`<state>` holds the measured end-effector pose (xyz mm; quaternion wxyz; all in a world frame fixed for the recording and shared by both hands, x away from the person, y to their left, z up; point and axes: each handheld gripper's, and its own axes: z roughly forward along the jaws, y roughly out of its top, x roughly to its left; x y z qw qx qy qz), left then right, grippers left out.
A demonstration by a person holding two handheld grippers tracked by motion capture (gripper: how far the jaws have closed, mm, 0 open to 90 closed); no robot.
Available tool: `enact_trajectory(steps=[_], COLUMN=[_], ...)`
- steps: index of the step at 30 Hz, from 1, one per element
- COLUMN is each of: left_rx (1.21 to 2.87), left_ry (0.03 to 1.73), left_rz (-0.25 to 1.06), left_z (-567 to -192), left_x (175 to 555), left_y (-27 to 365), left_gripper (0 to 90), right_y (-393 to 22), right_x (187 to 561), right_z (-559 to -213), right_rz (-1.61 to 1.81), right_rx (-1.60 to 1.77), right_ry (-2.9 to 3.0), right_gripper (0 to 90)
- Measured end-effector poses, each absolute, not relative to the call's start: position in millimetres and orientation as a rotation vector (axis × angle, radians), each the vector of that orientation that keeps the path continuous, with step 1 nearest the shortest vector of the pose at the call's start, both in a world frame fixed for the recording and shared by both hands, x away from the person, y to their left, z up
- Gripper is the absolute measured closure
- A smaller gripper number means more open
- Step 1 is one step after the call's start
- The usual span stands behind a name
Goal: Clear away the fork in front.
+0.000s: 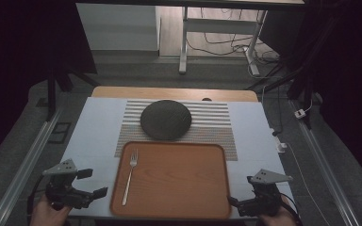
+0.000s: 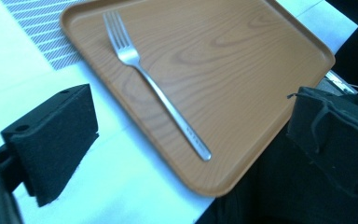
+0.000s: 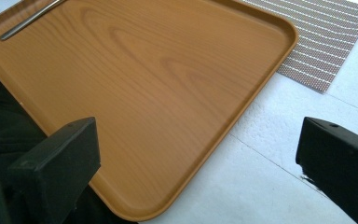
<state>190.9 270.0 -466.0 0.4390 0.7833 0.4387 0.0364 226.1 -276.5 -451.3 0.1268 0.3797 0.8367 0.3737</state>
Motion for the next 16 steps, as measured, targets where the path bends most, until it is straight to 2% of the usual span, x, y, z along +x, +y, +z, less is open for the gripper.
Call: enact_trajectory(steps=[16], left_rx=[2.007], left_ry=[1.172], left_rz=[0.135], left_z=[-478], left_x=[176], left_y=[276], left_gripper=[0.0], right_y=[-274], right_x=[226], right_z=[-451], right_rz=[1.064], right_rx=[1.097], right_ry=[2.445], right_gripper=[0.0])
